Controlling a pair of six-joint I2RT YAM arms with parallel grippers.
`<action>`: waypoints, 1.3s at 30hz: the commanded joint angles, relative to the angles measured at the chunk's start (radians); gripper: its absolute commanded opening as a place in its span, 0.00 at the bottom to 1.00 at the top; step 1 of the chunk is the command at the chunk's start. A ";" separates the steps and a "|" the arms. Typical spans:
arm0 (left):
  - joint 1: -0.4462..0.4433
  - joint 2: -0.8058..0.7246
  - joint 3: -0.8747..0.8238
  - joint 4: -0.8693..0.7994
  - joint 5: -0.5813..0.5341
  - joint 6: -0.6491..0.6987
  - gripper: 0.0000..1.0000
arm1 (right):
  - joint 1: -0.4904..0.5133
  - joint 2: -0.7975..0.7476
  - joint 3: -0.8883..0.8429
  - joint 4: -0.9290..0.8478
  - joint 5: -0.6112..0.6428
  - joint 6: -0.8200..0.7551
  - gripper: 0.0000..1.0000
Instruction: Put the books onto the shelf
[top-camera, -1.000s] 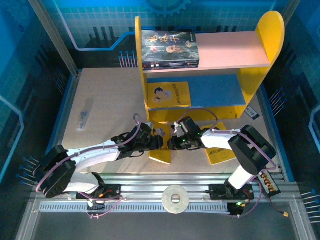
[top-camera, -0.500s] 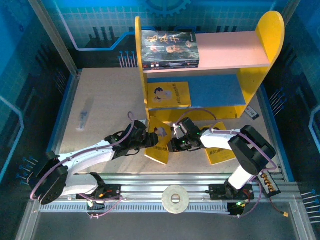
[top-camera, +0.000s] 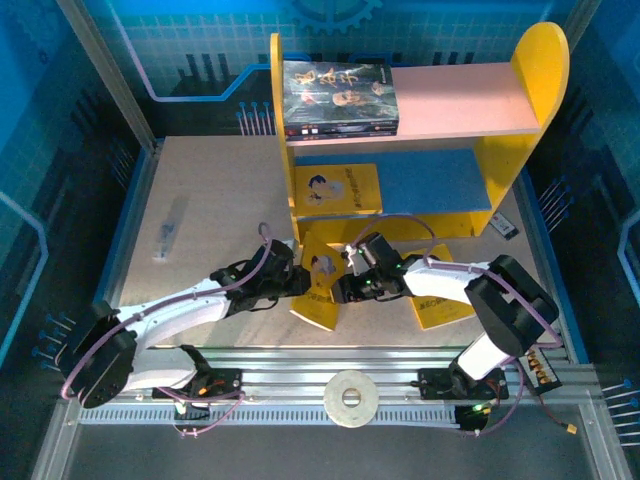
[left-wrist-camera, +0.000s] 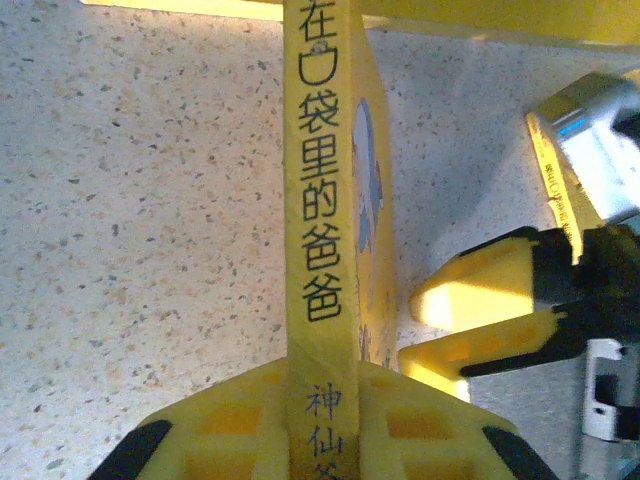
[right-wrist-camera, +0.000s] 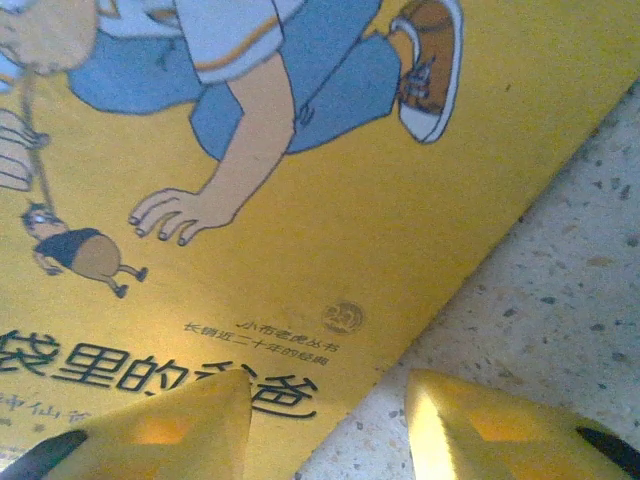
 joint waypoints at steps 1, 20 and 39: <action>0.009 -0.077 0.039 -0.085 -0.033 0.024 0.00 | 0.008 -0.045 0.011 -0.031 0.002 -0.021 0.48; 0.007 -0.640 0.024 -0.246 -0.530 -0.186 0.00 | 0.142 -0.355 -0.078 0.290 0.000 0.271 0.71; -0.061 -0.610 -0.250 0.687 -0.618 -0.080 0.00 | 0.261 -0.198 -0.160 0.967 0.036 0.582 0.99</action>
